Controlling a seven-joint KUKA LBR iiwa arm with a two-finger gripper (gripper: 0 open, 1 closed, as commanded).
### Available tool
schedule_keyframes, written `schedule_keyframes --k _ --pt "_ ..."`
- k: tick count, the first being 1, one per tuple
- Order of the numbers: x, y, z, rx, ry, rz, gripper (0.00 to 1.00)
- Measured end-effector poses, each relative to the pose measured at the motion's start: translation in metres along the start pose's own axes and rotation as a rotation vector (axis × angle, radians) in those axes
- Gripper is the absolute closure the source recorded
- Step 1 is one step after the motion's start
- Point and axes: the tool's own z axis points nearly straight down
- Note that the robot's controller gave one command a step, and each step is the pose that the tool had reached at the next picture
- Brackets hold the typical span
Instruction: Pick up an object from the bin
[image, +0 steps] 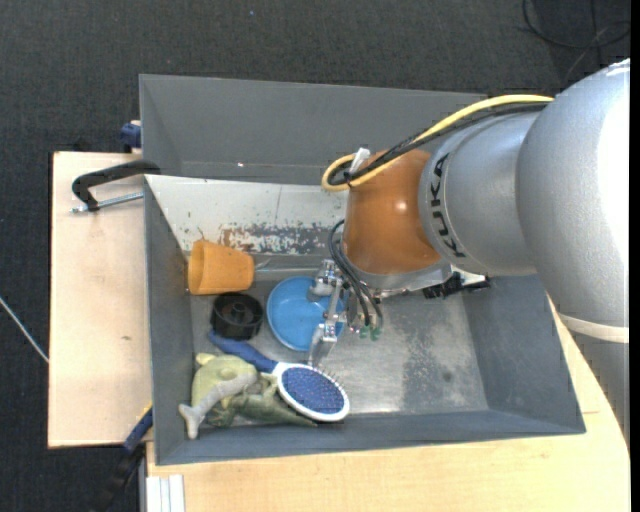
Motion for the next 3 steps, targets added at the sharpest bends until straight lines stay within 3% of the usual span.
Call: schedule_keyframes --k 1,2,3 --pt "0.002 0.003 0.001 -0.003 0.006 -0.004 1.0" --pt "0.001 0.0 0.003 0.001 0.004 -0.001 0.0" --pt "0.02 0.014 -0.04 -0.001 -0.005 -0.296 0.0"
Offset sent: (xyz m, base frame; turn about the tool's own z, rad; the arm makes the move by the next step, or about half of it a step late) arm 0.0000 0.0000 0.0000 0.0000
